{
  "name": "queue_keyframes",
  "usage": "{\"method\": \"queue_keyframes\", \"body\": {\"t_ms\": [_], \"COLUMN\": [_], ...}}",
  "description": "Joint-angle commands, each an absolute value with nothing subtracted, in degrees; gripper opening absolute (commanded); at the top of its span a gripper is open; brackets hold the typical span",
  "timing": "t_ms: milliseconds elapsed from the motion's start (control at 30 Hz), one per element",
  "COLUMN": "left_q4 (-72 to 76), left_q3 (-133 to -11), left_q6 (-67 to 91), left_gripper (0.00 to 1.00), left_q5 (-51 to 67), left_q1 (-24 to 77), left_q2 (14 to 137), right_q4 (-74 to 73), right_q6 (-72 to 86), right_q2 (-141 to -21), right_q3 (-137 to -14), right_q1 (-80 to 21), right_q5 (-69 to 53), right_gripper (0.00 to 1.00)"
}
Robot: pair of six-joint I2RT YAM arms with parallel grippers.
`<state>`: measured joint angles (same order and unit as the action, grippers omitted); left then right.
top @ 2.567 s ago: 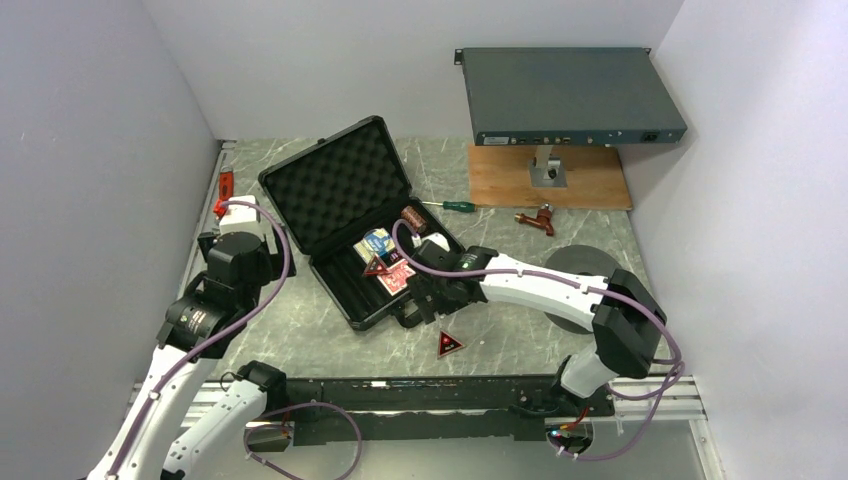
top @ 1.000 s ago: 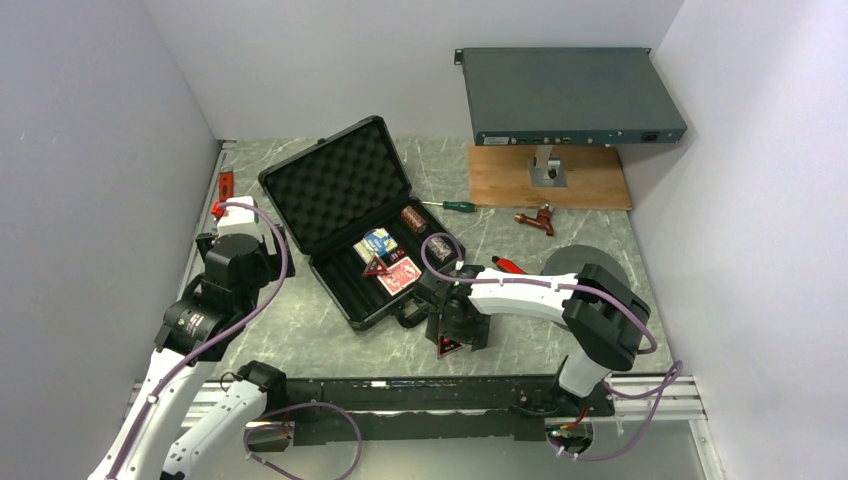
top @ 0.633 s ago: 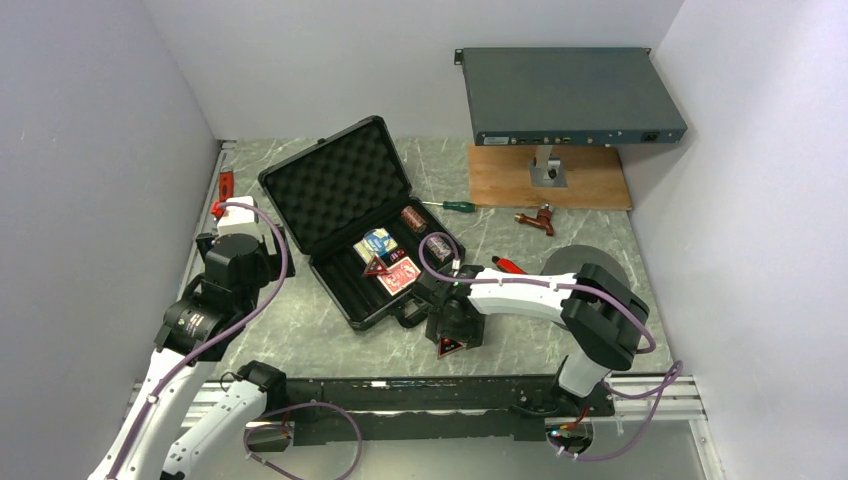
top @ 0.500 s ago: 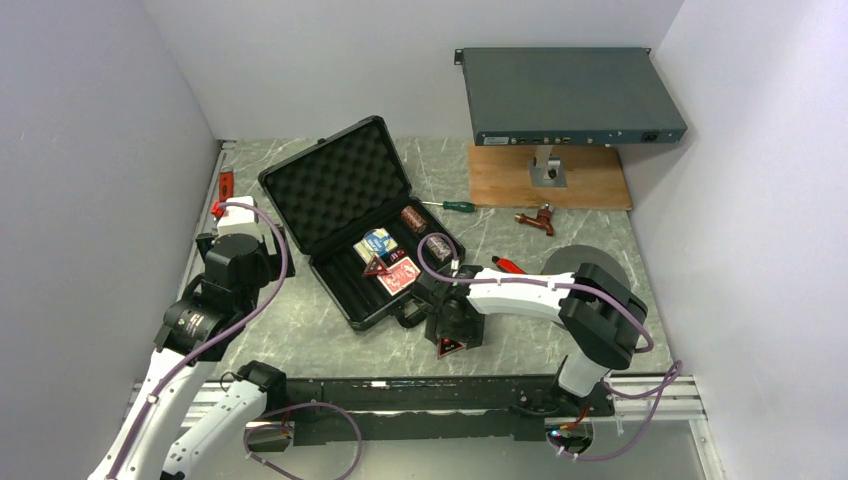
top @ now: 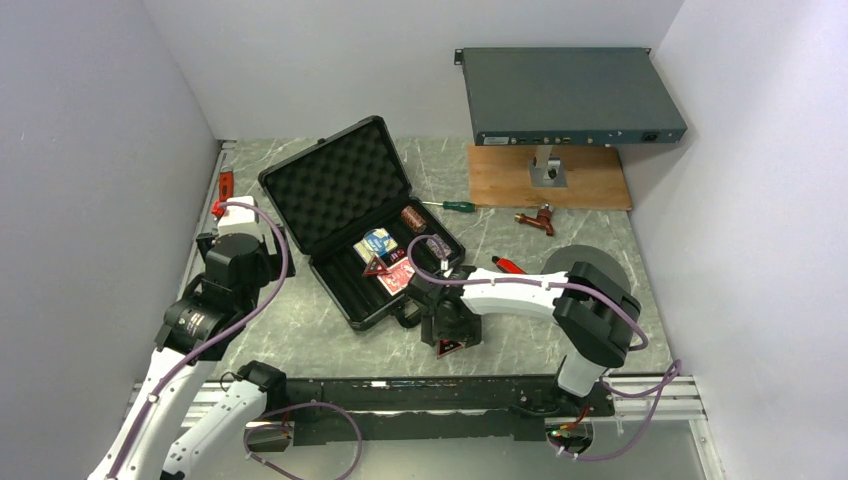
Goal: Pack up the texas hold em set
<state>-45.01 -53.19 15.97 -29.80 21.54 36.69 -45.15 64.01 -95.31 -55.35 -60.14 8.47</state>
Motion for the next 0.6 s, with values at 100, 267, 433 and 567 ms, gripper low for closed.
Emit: {"method": "queue_keyframes", "body": {"t_ms": [100, 267, 433, 567], "left_q4": [-43.68, -43.58, -43.51, -43.51], "left_q3": [-53.88, -53.85, -53.88, -53.88], "left_q6": [16.41, 16.3, 16.33, 16.25], "left_gripper": [0.95, 0.95, 0.95, 0.95], "left_q5": [-30.35, -30.29, -30.11, -30.13], "left_q1": [21.27, 21.27, 21.25, 21.21], "left_q2": [37.39, 37.59, 37.61, 37.66], "right_q4": [-47.56, -47.67, -47.64, -48.09], "right_q6": [62.02, 61.71, 61.72, 61.85], "right_q2": [-98.05, -98.23, -98.95, -98.98], "right_q3": [-57.01, -57.39, -57.44, -58.1], "right_q1": [-61.32, -61.51, -61.72, -62.36], "right_q5": [12.21, 12.57, 12.36, 13.1], "right_gripper": [0.77, 0.73, 0.6, 0.45]}}
